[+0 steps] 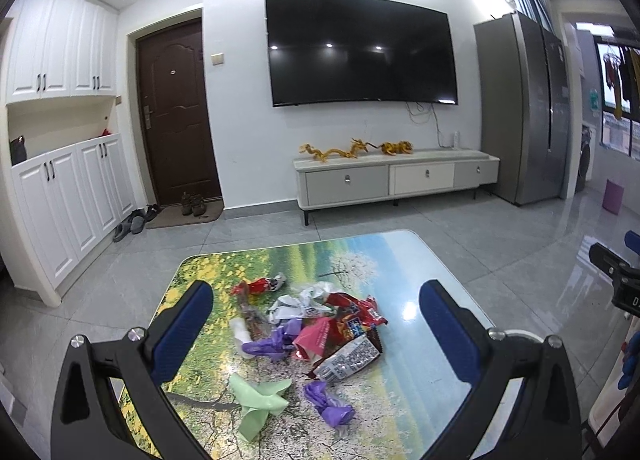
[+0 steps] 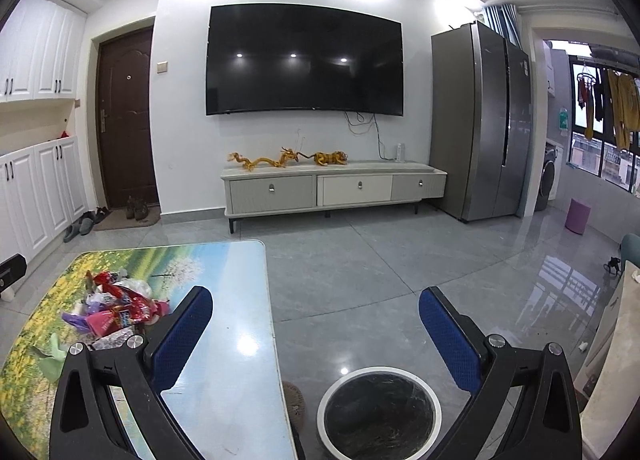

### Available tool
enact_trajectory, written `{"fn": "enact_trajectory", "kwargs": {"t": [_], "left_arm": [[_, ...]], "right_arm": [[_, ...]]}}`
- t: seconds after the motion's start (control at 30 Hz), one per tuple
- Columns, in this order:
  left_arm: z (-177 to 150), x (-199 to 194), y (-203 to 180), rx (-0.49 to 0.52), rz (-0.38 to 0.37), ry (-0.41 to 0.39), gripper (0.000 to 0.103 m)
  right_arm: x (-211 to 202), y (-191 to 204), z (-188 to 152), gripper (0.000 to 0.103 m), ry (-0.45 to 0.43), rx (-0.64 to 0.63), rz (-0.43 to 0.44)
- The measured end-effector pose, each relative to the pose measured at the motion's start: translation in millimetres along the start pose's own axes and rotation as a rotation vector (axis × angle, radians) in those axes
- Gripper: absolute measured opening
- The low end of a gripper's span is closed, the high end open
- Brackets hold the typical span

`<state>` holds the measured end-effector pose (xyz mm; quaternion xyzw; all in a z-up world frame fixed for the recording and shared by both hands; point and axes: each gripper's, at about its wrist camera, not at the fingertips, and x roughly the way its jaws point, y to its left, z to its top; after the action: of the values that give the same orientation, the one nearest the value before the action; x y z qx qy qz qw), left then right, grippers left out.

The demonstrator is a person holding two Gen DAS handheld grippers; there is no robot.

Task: Collect trash
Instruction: 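Move both grippers open toward the trash pile on the table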

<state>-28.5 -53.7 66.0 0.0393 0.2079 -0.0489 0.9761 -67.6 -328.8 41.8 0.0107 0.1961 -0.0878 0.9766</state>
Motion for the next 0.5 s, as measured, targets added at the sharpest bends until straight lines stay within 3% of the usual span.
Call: {"fn": "enact_trajectory", "kwargs": {"t": [0.2,0.3,0.5], "left_arm": [[-6,6,26,-0.053,0.038,0.003,0.103],[-12,21,45,-0.059,0.049,0.069,0.103],[-38,47,83,-0.089,0.103,0.149,0.103]], "right_arm": [[-3,10,2,0.103,-0.026,-0.001,0.029],[4,14,0,0.103,-0.027,0.005,0.056],[41,39,-10,0.103,0.062,-0.031,0.141]]}}
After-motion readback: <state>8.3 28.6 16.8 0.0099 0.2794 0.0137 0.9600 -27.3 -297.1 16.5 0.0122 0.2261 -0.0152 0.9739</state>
